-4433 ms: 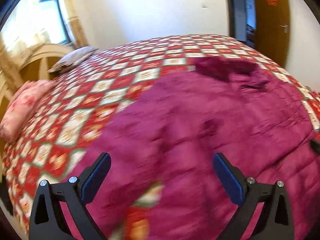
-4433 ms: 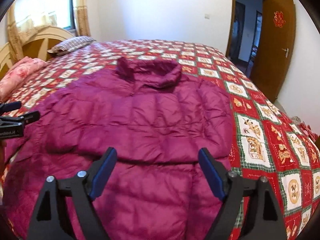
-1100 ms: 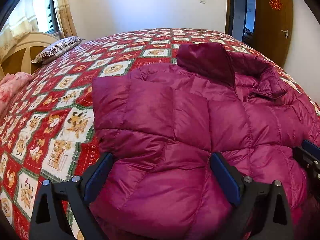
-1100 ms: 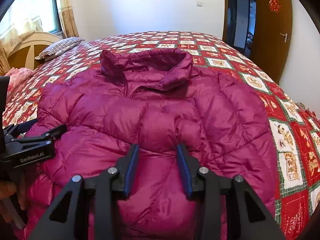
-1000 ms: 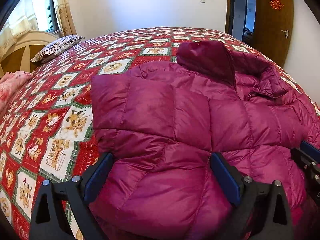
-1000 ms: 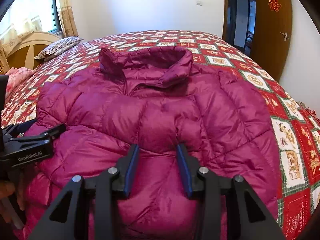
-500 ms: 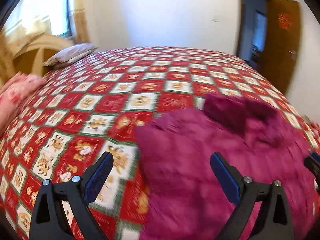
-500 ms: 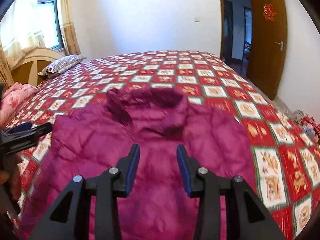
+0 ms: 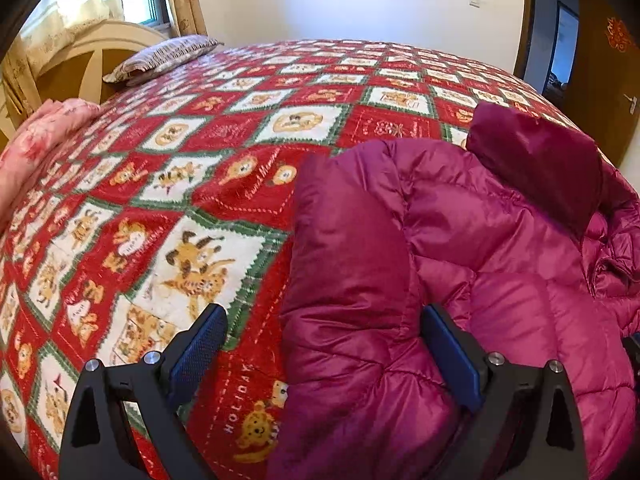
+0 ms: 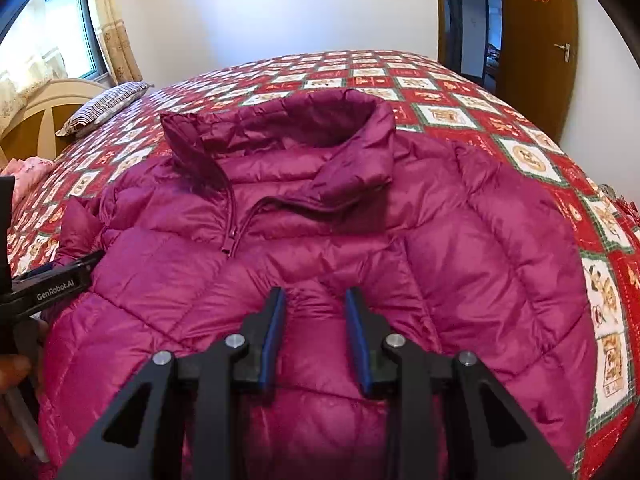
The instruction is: Fold large clothes
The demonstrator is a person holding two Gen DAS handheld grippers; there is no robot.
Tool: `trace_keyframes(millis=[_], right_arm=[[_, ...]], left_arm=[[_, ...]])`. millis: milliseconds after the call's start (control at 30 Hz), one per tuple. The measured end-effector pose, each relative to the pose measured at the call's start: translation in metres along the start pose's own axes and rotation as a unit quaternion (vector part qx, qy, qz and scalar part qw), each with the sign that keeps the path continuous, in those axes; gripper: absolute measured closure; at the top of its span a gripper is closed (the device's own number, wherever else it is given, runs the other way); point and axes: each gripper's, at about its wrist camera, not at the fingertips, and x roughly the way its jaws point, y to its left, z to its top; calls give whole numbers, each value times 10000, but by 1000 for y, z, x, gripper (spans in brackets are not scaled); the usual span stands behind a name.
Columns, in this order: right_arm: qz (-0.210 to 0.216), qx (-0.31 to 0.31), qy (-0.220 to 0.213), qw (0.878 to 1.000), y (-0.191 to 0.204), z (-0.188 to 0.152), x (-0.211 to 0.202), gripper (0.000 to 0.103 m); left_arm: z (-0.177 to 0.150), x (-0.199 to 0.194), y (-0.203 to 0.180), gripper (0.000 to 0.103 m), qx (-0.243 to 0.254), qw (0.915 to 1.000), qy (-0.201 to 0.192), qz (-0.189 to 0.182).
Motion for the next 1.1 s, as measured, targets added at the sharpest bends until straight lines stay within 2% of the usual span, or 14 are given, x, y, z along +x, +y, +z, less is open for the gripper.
trace_keyframes(millis=[933,1033,1100], right_arm=[[-106,-86,-42,9999,3,-1,5,69],[-101,-97,-19,9999,3,0,5,69],[3,-105,36,9999,2,3,2,61]], left_arm=[[-2,2,-3,2,47,9999,-2,112],[1,-5,0,2,84,9998,159,94],[9,-27,5,2,-1,9999,101,81]])
